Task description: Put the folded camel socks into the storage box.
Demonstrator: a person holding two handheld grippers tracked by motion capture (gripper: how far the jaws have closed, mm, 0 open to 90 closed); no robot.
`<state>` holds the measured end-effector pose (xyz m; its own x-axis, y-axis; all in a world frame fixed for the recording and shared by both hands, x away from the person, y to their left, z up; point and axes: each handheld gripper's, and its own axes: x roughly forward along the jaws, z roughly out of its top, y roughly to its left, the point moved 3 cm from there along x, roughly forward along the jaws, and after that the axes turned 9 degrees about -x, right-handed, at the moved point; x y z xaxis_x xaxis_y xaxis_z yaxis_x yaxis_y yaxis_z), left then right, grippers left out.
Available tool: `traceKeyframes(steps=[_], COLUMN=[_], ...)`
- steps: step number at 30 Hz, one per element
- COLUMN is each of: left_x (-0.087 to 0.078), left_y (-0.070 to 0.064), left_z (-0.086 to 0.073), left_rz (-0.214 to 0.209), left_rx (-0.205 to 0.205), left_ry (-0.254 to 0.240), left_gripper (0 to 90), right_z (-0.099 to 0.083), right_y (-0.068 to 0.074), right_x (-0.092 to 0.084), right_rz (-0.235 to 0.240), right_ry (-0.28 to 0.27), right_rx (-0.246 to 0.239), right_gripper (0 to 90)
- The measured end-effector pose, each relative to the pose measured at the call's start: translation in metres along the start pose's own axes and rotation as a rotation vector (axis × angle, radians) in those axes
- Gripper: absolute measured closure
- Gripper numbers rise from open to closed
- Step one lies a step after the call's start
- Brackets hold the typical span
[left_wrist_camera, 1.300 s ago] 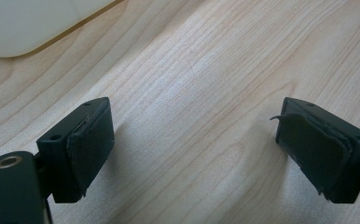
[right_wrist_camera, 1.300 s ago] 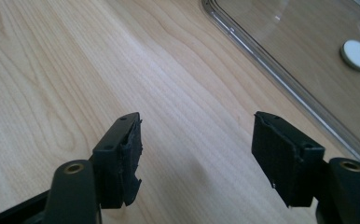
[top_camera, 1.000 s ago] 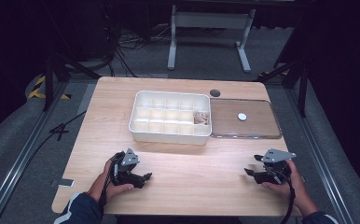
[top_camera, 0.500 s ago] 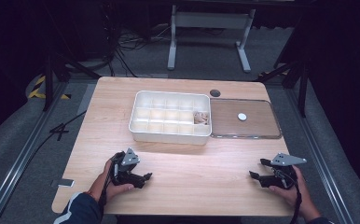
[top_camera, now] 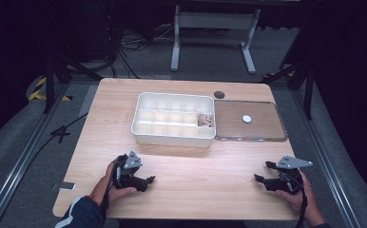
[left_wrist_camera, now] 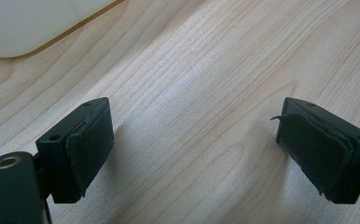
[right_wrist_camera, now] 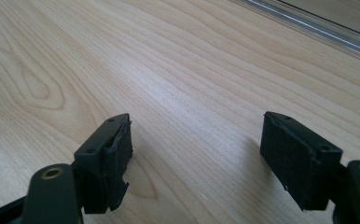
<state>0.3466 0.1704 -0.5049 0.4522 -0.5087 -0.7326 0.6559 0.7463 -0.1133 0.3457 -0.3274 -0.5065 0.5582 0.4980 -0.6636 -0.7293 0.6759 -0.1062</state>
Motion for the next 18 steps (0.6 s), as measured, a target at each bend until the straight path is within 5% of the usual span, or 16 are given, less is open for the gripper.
traceKeyframes(steps=[18], left_x=[0.0010], left_y=[-0.0002], left_z=[0.0005], left_rz=[0.000], left_rx=[-0.006], left_ry=[-0.002], left_gripper=[10.5], right_z=[-0.0001], right_y=[-0.0009], right_x=[0.0003], right_rz=[-0.012], right_ry=[0.006], right_rx=[0.004], right_gripper=[23.1])
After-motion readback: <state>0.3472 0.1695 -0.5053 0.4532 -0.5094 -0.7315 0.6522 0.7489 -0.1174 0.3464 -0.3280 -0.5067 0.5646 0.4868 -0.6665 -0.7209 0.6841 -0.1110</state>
